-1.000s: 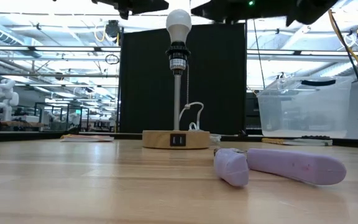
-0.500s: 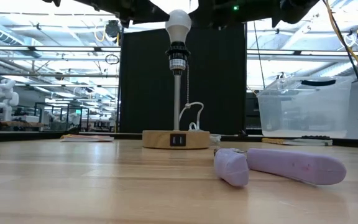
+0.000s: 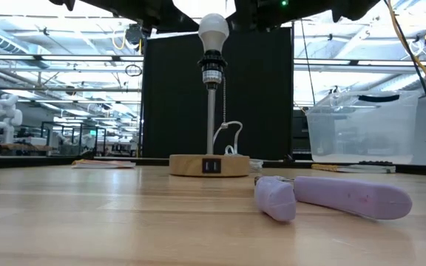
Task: Screw lightbulb
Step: Insert the lightbulb on the lamp, then remove the lightbulb from the lamp
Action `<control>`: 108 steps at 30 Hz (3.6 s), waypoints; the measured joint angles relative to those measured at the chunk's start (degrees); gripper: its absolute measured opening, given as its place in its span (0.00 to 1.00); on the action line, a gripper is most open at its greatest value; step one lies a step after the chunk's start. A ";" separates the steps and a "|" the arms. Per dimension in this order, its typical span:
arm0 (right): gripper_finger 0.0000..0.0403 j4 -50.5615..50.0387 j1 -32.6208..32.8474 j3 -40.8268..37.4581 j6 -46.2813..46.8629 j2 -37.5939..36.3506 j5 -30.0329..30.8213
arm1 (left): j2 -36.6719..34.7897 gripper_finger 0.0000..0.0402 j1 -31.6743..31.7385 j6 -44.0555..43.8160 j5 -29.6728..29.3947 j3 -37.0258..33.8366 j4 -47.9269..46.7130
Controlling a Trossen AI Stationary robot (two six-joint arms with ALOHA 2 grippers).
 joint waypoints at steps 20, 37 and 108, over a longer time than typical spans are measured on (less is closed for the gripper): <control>0.00 -3.12 4.42 -0.08 1.61 0.28 -1.11 | 0.17 0.00 5.25 -1.97 0.05 0.00 -1.06; 0.00 -7.55 8.47 -0.13 -1.88 0.28 -5.33 | 0.11 0.00 5.17 -1.49 -1.70 0.00 -2.87; 0.01 -7.49 13.40 2.37 2.66 0.20 16.50 | -8.98 0.00 4.46 -3.89 7.62 -14.44 18.58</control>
